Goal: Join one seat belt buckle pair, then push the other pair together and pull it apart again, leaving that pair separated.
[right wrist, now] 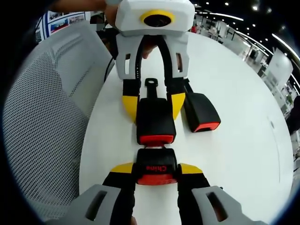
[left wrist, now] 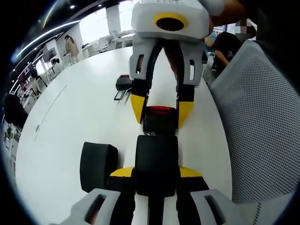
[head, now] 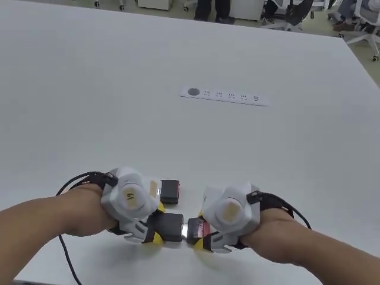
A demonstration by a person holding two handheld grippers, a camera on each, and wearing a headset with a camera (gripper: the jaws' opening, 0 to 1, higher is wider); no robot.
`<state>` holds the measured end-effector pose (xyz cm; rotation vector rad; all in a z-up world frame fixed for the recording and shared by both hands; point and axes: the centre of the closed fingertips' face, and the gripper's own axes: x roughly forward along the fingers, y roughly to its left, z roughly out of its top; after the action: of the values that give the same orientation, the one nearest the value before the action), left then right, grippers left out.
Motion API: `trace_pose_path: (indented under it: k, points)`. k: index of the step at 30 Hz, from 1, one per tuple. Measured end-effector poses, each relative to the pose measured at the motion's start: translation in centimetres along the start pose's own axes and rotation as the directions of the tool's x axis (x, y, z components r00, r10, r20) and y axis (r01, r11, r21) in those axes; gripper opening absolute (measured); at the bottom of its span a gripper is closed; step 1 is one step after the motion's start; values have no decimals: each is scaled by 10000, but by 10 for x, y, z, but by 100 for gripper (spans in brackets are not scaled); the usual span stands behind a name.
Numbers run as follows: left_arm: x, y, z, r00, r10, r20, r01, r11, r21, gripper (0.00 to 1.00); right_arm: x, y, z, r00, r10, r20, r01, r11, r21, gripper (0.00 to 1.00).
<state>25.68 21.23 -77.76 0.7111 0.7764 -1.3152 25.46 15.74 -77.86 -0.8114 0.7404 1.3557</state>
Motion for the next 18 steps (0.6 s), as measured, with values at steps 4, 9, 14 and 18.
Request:
trace_pose_path:
  k: [4,9,14,18]
  points:
    - [0,-1,1,9999,-21,-136,24,9998,191,33,4,-4,-3,9999,97,69,-98,9998,193,30]
    - [0,-1,1,9997,-7,-258,14,9996,281,33,-5,1,1,10000,61,-20,-61,9998,184,31]
    - [0,-1,2,9996,-94,-248,98,9999,142,34,1,-2,-1,9999,70,-95,-67,9995,306,31]
    - [-1,-3,3,9994,-219,-266,217,9997,-61,34,0,-1,-1,10000,-34,35,33,9994,351,32]
